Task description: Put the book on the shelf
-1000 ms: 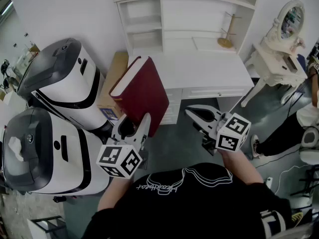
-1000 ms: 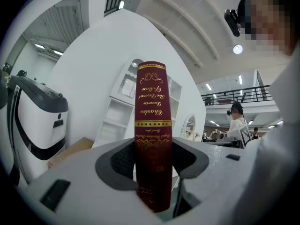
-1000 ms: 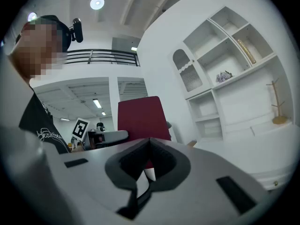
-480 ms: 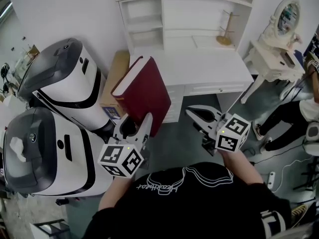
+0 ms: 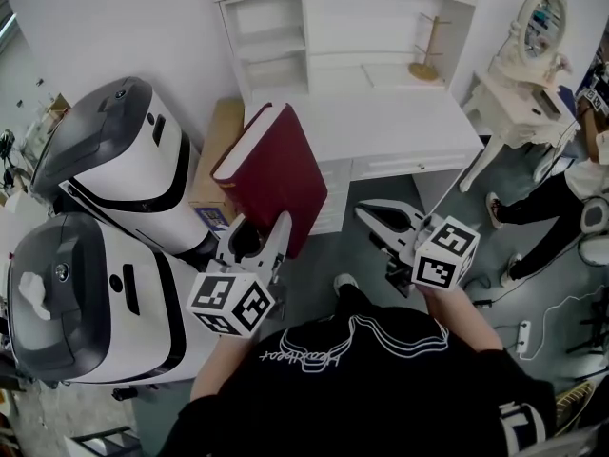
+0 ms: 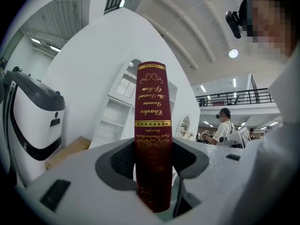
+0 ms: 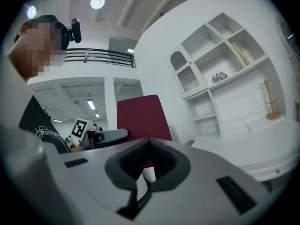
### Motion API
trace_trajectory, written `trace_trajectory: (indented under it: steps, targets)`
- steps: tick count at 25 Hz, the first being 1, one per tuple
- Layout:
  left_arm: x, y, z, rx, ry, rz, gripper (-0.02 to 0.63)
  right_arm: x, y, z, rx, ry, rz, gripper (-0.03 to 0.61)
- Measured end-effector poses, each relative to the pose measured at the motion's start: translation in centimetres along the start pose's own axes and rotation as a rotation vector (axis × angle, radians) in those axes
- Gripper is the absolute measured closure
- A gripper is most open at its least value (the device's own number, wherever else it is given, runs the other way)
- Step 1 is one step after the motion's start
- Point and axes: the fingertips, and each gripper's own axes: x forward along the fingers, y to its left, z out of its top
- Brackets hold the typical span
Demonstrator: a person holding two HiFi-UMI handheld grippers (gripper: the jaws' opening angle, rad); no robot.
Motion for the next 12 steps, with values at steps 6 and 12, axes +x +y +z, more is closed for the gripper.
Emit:
trace_trajectory:
  steps: [6,12]
  targets:
    - [2.2,1.3,-0.3,0.004,-0.005,-0.004,0.408,1.1,-2.2,0.1,0.0,-0.026,-0.002,0.572]
    - [5.8,2.9,-0.6,-0.004,0.01,0.012,0.408,2.8,-6.1,0.4,0.023,-0.027,0.002,0.572]
